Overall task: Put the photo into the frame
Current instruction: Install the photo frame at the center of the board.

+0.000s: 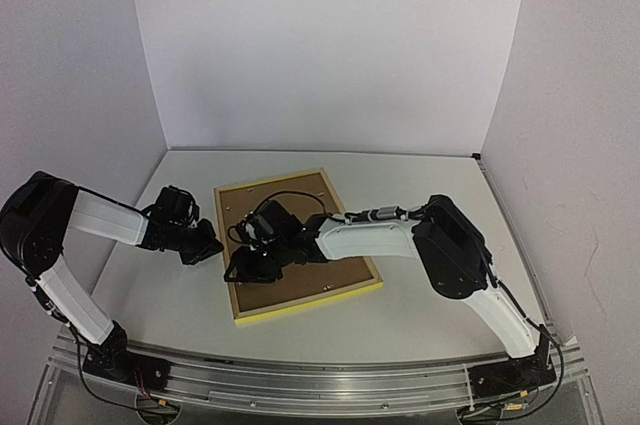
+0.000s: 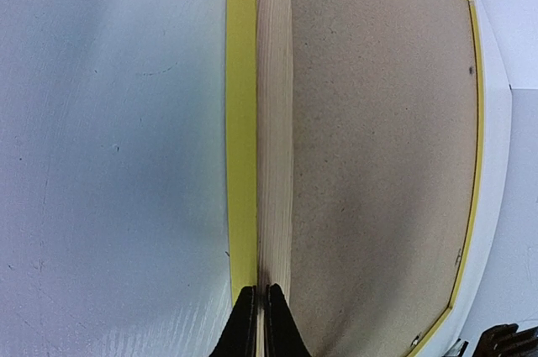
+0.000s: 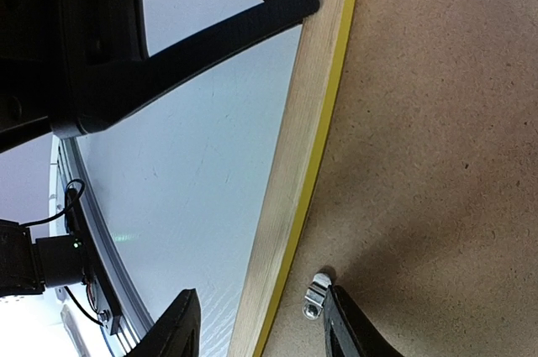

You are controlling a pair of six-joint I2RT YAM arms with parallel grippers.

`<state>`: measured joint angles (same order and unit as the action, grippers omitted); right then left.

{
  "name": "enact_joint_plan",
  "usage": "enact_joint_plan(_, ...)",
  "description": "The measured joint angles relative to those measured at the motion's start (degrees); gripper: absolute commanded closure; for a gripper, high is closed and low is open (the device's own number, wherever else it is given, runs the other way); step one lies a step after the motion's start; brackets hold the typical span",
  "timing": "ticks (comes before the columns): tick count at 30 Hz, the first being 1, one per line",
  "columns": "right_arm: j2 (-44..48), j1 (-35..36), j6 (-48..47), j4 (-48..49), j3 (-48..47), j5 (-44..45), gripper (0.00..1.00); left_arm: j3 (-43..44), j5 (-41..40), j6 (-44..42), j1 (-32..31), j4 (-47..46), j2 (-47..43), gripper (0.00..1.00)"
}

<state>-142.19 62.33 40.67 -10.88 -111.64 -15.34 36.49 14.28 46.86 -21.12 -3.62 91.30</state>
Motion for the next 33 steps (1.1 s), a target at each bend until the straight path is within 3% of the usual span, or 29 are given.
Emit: enact_joint_plan(33,-0.9,-1.0,-9.3,5.8,2.3,-9.3,0.54,-0.5,2.0,2.7,-0.3,-3.6,1.3,0.99)
